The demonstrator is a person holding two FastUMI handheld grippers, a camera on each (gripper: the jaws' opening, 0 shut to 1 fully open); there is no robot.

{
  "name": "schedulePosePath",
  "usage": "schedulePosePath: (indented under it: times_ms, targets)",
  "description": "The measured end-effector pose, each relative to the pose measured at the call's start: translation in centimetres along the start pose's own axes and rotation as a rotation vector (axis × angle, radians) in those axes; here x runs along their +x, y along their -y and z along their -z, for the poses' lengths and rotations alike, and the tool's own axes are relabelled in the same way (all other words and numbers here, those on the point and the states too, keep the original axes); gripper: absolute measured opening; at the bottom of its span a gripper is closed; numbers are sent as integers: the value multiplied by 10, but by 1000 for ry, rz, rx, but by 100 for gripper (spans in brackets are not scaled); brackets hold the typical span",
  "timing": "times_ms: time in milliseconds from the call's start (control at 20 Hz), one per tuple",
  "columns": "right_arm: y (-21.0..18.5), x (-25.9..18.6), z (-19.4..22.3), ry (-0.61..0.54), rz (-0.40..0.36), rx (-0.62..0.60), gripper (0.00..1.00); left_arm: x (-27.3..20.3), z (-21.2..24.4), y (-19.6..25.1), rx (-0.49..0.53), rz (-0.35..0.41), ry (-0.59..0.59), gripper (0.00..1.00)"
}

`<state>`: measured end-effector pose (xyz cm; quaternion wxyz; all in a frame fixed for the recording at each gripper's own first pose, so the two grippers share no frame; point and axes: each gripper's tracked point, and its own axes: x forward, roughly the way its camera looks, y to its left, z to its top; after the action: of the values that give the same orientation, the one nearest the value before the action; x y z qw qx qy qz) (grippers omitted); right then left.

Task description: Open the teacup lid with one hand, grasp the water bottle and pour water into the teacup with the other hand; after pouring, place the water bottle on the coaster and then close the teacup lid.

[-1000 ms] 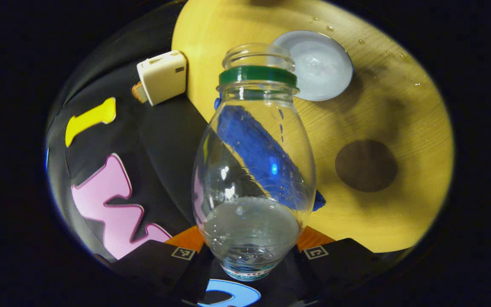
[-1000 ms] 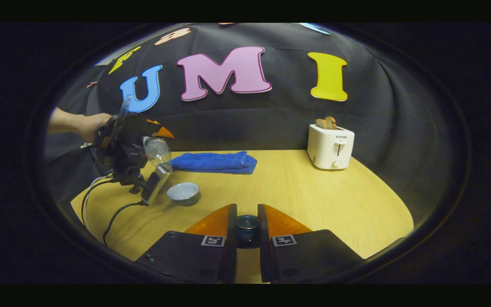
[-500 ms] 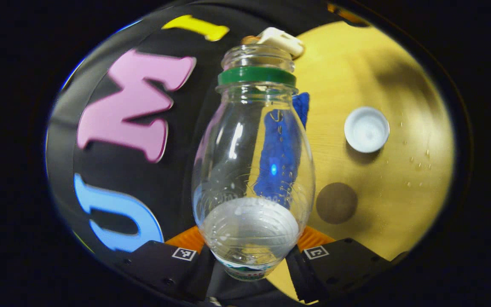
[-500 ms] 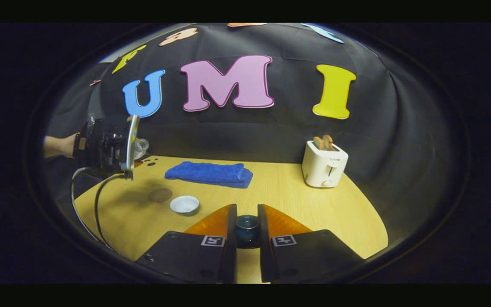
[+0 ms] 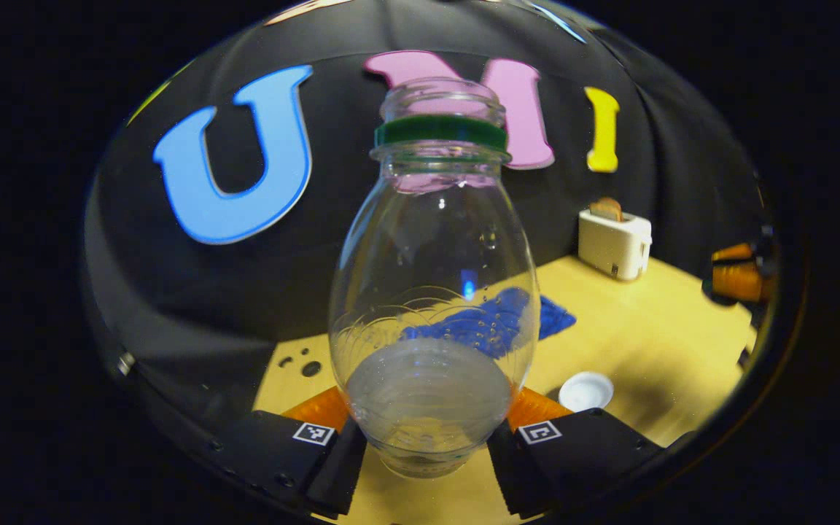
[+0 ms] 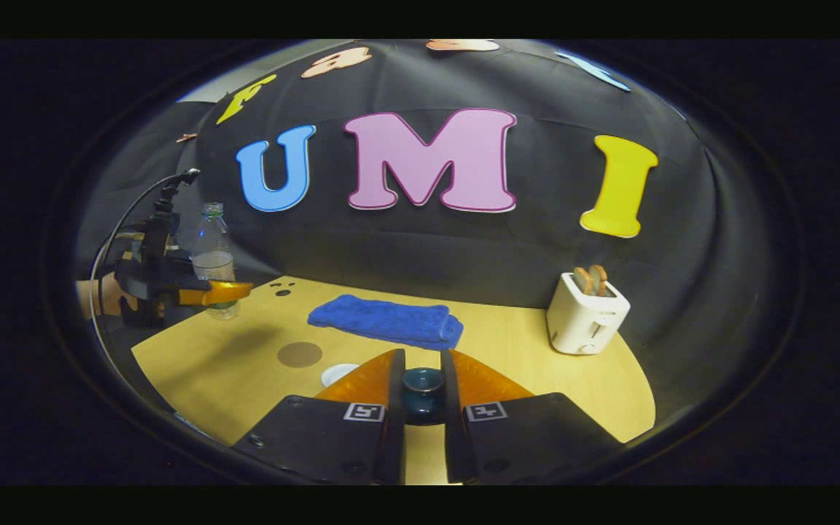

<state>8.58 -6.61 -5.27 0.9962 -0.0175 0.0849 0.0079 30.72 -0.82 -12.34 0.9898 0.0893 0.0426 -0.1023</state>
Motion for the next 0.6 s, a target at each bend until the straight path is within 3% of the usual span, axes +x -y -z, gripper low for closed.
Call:
schedulePosePath:
  times_ms: [100, 250, 350, 400, 500, 600]
  targets:
    - [-16, 12, 6, -3, -24, 3, 20, 11, 8, 10, -66, 15, 19, 77]
    - [-39, 32, 20, -11, -51, 19, 30, 18, 13, 24, -155, 56, 42, 77]
    - [-54, 43, 28, -16, -62, 36, 25, 23, 20, 30, -179, 73, 43, 77]
    - [-60, 47, 30, -15, -68, 44, 30, 29, 23, 33, -179, 80, 35, 77]
    - [-69, 52, 35, -23, -79, 49, 25, 33, 31, 36, -173, 84, 14, 77]
    - [-70, 55, 38, -28, -81, 44, 30, 34, 36, 41, -186, 108, 6, 78]
